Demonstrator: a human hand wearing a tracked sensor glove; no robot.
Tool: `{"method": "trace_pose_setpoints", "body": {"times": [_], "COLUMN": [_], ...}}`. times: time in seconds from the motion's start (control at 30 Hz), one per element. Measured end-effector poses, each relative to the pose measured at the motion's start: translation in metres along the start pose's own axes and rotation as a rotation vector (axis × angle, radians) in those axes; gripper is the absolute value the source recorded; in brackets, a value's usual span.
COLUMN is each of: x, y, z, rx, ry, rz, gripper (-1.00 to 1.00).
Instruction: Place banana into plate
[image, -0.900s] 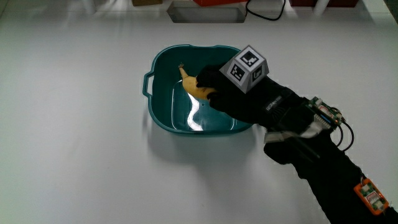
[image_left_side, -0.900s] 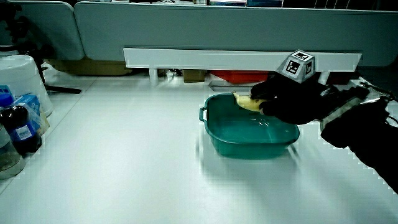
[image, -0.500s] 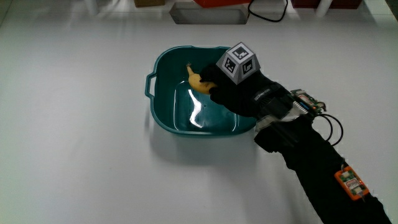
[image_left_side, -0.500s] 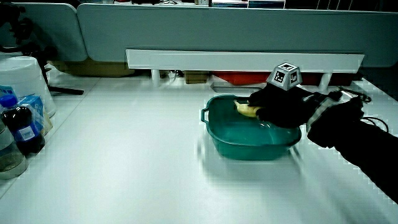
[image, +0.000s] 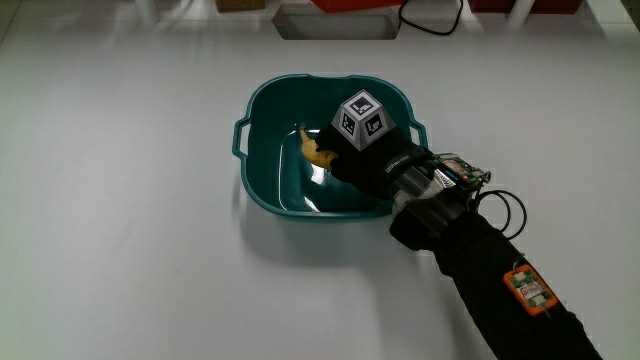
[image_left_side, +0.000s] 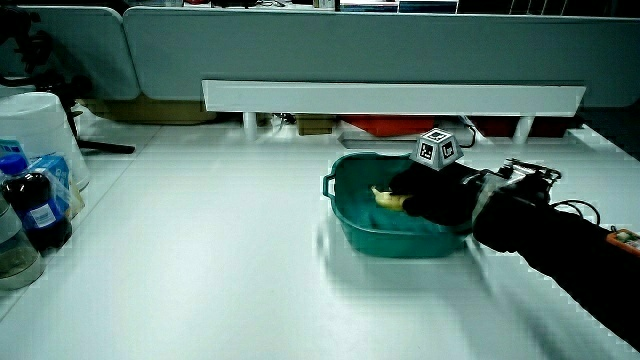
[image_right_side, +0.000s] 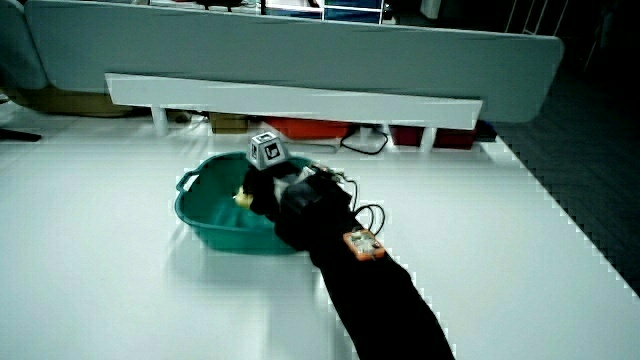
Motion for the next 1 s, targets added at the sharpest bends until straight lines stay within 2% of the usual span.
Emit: {"method": "trace_pose_setpoints", "body": {"times": [0.07,0.17,0.23,0.67,0.8,1.0], "x": [0.000,0.000,-0.001,0.002,0.003,0.004], "y": [0.003,0.007,0.008,0.015,0.015,0.016], "z": [-0.005,-0.015,-0.019,-0.031,-0.029,-0.033], "rx": [-0.016,-0.071,-0.076,-0.108,-0.113,-0.128], "ry": [-0.002,-0.002,-0.014,-0.001,0.001,0.000], "rz": [-0.005,-0.005,-0.014,-0.026,-0.024,-0.035], "gripper": [0.00,0.00,0.00,0.00,0.00,-0.21]}}
